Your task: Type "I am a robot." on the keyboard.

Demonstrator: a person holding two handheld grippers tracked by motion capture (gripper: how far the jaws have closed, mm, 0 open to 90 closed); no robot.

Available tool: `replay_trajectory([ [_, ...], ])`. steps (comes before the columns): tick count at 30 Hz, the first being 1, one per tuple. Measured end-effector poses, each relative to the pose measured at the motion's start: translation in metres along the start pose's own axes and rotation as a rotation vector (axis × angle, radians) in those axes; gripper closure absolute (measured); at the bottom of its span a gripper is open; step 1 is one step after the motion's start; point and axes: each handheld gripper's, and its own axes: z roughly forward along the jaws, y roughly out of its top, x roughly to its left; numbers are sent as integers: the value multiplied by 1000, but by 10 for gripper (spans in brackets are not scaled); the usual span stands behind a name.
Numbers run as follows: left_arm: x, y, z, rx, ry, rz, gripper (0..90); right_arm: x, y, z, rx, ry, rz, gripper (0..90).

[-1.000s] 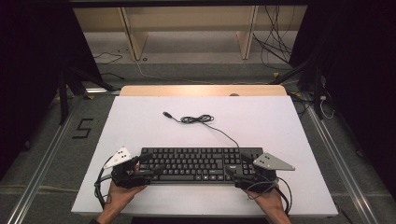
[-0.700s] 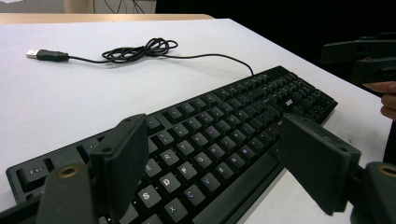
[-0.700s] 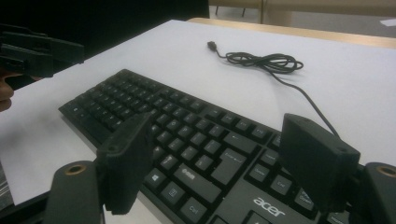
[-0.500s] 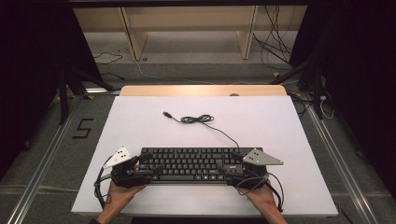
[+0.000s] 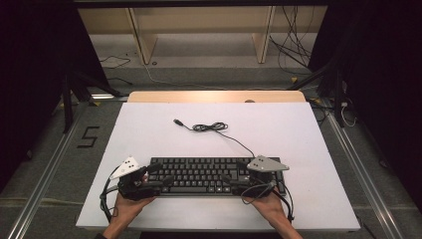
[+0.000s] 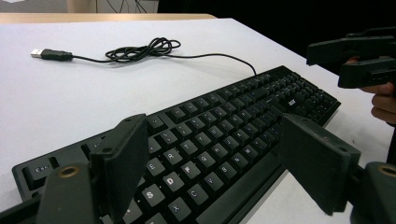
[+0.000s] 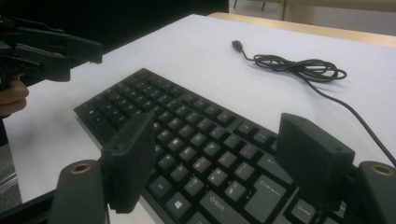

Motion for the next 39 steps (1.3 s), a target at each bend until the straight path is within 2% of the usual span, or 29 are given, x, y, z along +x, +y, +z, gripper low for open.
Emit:
replay_trajectory([
  [20, 0, 0, -1, 0, 3, -1, 242, 8, 12, 25, 22, 51, 0, 287],
  [39, 1, 0, -1, -3, 6, -3, 242, 11, 16, 40, 50, 61, -10, 300],
])
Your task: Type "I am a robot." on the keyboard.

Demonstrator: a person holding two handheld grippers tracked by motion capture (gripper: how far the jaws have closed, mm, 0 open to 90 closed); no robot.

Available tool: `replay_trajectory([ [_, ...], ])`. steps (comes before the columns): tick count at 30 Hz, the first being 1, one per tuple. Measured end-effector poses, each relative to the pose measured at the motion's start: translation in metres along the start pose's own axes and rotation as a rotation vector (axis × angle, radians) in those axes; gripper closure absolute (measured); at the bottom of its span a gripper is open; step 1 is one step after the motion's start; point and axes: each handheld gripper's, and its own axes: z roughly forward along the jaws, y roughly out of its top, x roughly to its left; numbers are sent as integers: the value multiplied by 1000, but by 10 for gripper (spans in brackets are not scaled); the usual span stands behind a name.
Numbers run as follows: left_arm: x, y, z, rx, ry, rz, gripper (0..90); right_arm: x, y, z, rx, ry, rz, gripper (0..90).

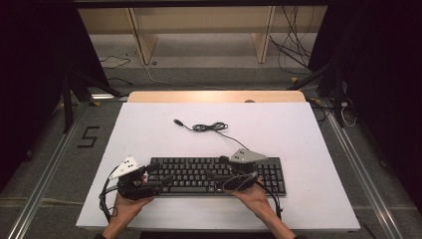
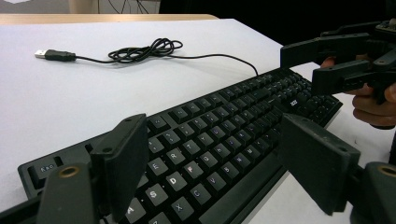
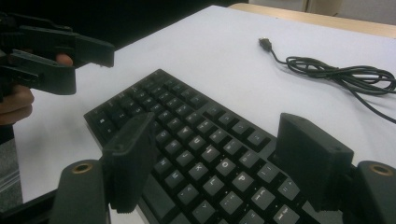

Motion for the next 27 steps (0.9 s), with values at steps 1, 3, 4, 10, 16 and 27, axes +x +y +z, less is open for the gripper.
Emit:
replay_trajectory([
  [1, 0, 0, 0, 1, 1, 0, 242, 0, 0, 1, 2, -1, 0, 303],
  [3, 1, 0, 0, 2, 3, -1, 242, 0, 0, 2, 6, -2, 1, 305],
  [4, 1, 0, 0, 3, 6, -1, 242, 0, 0, 3, 7, -1, 1, 305],
  [10, 4, 0, -2, 8, 19, -6, 242, 0, 1, 7, 21, -1, -2, 305],
  [16, 5, 0, -2, 9, 24, -9, 243, 0, 0, 12, 48, -10, -6, 377],
  [27, 7, 1, -3, 3, 32, -16, 243, -1, -3, 24, 143, 6, 5, 731],
])
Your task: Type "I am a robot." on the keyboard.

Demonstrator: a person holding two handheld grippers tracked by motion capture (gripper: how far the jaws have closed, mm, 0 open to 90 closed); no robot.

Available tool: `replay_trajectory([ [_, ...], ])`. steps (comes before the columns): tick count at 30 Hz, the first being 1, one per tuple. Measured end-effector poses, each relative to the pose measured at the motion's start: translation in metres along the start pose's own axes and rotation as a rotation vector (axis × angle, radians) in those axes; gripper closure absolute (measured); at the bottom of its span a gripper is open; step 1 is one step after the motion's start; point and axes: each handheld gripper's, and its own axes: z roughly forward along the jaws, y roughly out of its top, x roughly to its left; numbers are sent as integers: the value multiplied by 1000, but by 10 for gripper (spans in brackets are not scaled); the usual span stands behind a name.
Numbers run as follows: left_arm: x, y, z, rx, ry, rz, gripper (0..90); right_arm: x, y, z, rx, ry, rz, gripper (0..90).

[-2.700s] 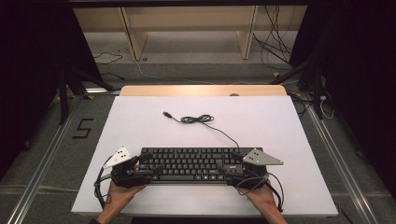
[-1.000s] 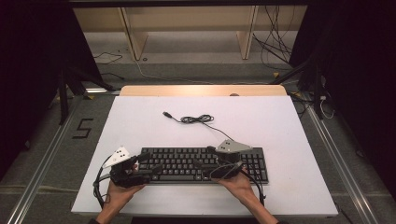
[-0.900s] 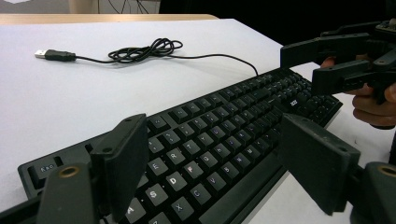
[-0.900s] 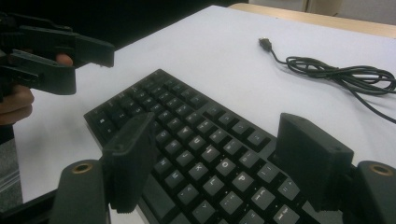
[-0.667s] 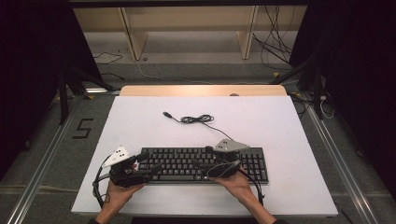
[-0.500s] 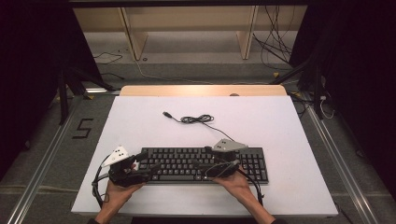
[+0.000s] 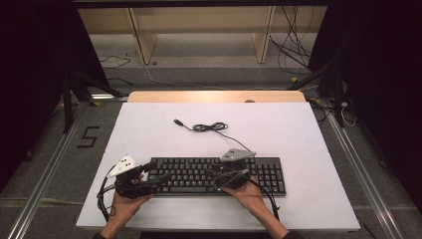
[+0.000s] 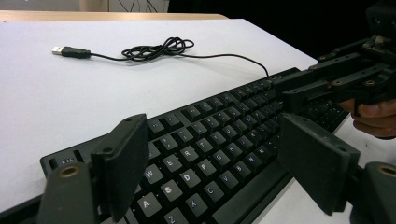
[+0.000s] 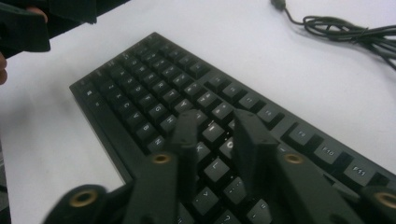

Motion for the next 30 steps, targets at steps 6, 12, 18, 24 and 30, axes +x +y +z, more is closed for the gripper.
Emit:
replay_trajectory([
  [6, 0, 0, 0, 0, 1, 1, 243, 1, 0, 6, 31, 5, -2, 815],
  [12, 0, 0, 0, 0, 0, 1, 243, 3, 3, 13, 45, 1, -12, 892],
  [18, 0, 0, 0, 0, 0, 1, 243, 5, 8, 25, 66, -4, -19, 900],
  [24, 0, 0, 0, 1, 0, 2, 244, 4, 10, 36, 89, -26, -19, 900],
  [30, 1, 0, 0, 1, 0, 2, 244, 2, 10, 45, 112, -43, -17, 900],
])
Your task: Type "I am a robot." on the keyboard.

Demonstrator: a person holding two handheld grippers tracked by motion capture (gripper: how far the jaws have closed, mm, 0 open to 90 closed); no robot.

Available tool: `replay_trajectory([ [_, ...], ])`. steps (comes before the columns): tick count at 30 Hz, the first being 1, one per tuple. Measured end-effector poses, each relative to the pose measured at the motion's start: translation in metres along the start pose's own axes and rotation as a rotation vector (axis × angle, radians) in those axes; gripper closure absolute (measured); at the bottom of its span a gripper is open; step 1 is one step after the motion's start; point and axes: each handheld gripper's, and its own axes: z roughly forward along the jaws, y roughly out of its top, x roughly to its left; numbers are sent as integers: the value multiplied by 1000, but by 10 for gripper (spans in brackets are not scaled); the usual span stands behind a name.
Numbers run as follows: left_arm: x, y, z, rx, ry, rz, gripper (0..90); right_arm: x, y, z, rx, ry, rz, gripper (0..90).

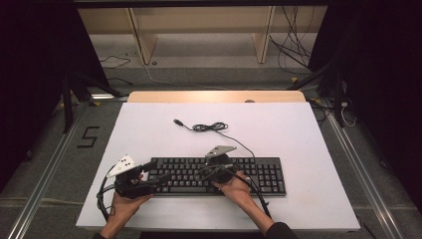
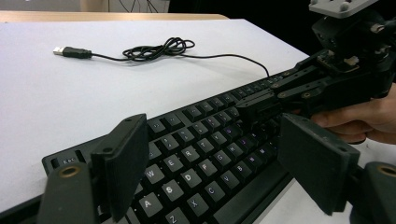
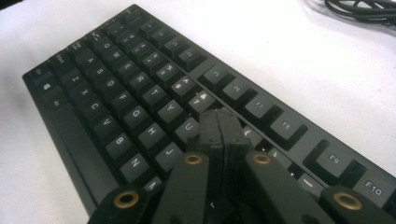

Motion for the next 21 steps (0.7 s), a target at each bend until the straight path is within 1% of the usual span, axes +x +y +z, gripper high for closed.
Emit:
replay_trajectory([
  [6, 0, 0, 0, 0, 1, 0, 243, 2, 0, 6, 17, -8, -5, 900],
  [8, 0, 0, 0, 0, 1, 0, 244, 2, -1, 8, 29, -19, -17, 900],
  [11, 0, 0, 0, 1, 0, 0, 244, 3, -1, 8, 28, -25, -23, 900],
  [15, 0, 0, 0, 2, 0, 0, 243, 3, -1, 8, 24, -25, -15, 900],
  [17, 0, 0, 0, 1, 1, 0, 244, 1, -1, 7, 22, -15, 4, 900],
  [19, 0, 0, 0, 0, 2, -2, 244, 0, -1, 5, 7, -2, 20, 900],
  [21, 1, 0, -1, 0, 2, -4, 243, -1, 0, 1, -14, 0, 29, 900],
])
